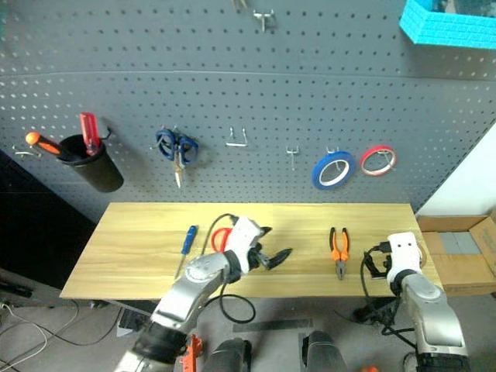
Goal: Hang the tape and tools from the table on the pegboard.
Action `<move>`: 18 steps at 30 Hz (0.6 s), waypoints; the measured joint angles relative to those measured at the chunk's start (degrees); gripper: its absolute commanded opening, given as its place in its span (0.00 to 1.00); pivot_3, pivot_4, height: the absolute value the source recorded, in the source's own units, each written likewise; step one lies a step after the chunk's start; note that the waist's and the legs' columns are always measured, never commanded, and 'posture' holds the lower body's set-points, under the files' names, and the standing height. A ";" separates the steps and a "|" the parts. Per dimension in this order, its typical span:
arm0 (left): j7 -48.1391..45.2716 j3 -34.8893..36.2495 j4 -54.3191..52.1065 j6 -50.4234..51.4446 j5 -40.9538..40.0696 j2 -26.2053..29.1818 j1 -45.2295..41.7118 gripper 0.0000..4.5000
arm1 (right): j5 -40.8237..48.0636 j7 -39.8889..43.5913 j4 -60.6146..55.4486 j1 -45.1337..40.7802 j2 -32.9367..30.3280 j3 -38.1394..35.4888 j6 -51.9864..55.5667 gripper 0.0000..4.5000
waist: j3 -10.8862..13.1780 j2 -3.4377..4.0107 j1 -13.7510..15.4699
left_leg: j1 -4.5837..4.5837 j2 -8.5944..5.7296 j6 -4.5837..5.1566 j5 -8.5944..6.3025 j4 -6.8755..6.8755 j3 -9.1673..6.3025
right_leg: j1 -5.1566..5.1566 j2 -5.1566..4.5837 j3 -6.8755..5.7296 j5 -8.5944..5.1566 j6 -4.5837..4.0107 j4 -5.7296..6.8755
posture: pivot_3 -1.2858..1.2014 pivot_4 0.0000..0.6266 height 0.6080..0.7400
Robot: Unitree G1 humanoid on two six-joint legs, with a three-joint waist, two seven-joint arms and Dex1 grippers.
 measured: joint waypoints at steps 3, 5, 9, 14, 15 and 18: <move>-3.27 -3.08 6.28 -1.89 0.21 -3.23 -4.83 1.00 | 0.63 0.63 4.73 -4.34 -1.57 -1.45 0.75 1.00 | 1.67 0.05 -1.24 | -0.41 -0.02 0.19 -0.10 0.29 0.00 | -0.22 0.00 0.00 0.18 0.30 0.01 | 0.45 0.56 1.00; -5.67 -4.70 10.52 -3.79 0.62 -4.87 -8.17 1.00 | 0.72 1.22 7.59 -7.08 -3.02 -2.02 0.99 1.00 | 2.76 0.05 -1.88 | -0.61 -0.01 0.39 -0.22 0.57 -0.01 | -0.34 0.00 0.00 0.23 0.35 0.04 | 0.45 0.60 1.00; -8.50 -6.55 19.17 -8.76 2.64 -6.92 -14.47 1.00 | 0.26 3.53 13.49 -9.98 -6.07 -1.55 -1.27 1.00 | 4.79 0.01 -2.68 | -0.75 -0.10 0.59 -0.34 0.77 0.00 | -0.35 -0.05 0.04 0.28 0.33 0.03 | 0.45 0.63 1.00; -10.08 -6.47 26.93 -12.99 3.67 -9.44 -19.10 1.00 | -0.56 5.95 19.73 -12.69 -7.48 -0.58 -4.60 1.00 | 6.32 -0.02 -3.02 | -1.45 -0.14 0.65 -0.37 0.92 0.09 | -1.03 -0.11 0.14 0.36 0.34 0.20 | 0.46 0.67 1.00; -10.11 -6.36 27.95 -13.52 3.76 -9.72 -19.62 1.00 | -0.75 6.37 20.29 -13.03 -7.50 -0.26 -5.15 1.00 | 6.59 -0.02 -3.02 | -1.48 -0.16 0.65 -0.37 0.93 0.11 | -1.11 -0.13 0.17 0.36 0.33 0.33 | 0.46 0.68 1.00; -10.10 -5.51 30.40 -15.14 4.14 -10.25 -20.67 1.00 | -1.01 7.24 21.61 -14.15 -7.51 0.92 -6.66 1.00 | 7.52 -0.11 -2.97 | -1.44 -0.19 0.64 -0.38 1.00 0.10 | -1.20 -0.16 0.18 0.33 0.37 0.71 | 0.46 0.69 1.00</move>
